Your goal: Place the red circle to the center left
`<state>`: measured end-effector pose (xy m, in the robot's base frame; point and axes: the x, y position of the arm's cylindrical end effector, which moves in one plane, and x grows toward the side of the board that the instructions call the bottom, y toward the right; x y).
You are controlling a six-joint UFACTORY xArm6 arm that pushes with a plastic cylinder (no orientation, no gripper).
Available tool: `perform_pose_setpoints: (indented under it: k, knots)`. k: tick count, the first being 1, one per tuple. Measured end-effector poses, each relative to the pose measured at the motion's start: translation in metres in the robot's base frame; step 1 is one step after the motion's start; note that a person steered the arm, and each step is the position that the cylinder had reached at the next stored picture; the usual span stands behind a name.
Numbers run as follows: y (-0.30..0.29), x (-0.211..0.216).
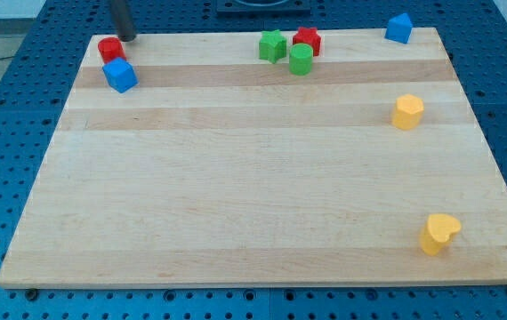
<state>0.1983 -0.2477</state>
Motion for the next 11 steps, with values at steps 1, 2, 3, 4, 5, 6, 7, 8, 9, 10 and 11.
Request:
perform_pose_setpoints:
  k: [1, 2, 3, 4, 5, 6, 7, 8, 9, 10, 11]
  knots:
    - [0.0, 0.018]
    - [-0.001, 0.04]
    - [-0.004, 0.062]
    - [-0.005, 0.091]
    - [-0.01, 0.115]
    - [-0.038, 0.115]
    - [-0.041, 0.123]
    - [-0.041, 0.133]
    - [-0.057, 0.134]
    - [-0.057, 0.142]
    - [-0.04, 0.17]
